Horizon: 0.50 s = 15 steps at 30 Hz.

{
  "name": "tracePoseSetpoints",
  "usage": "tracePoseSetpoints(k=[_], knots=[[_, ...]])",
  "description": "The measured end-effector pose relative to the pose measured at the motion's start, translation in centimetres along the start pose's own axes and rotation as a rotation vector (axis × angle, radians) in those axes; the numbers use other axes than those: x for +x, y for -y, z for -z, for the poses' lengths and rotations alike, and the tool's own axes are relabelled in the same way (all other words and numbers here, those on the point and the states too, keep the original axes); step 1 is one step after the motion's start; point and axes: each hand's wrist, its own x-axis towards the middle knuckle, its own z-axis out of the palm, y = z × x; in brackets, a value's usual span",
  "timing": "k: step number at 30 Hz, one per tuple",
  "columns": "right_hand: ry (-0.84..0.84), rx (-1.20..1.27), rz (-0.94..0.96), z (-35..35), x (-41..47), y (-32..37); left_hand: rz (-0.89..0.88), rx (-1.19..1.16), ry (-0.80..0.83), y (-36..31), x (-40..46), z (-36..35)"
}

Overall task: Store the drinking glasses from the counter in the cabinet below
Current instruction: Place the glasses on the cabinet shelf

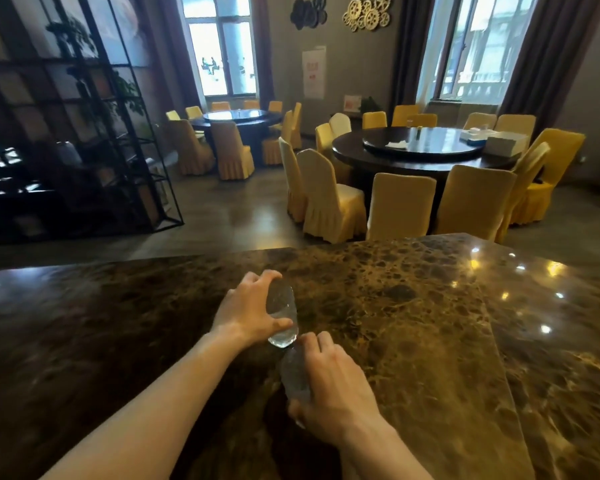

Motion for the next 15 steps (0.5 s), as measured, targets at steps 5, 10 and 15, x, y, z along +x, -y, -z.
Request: tracePoseSetpoints(k=[5,10,15], knots=[[-0.025,0.003,0.067,-0.5,-1.3,1.7,0.029,0.008,-0.101,3.0,-7.2,6.4],[-0.025,0.005,0.148,-1.0,-3.7,5.8,0.03,-0.007,-0.127,6.4,-17.1,12.0],[-0.008,0.014,0.202,-2.5,-7.1,11.2,0.049,-0.02,-0.132,9.6,-27.2,15.6]])
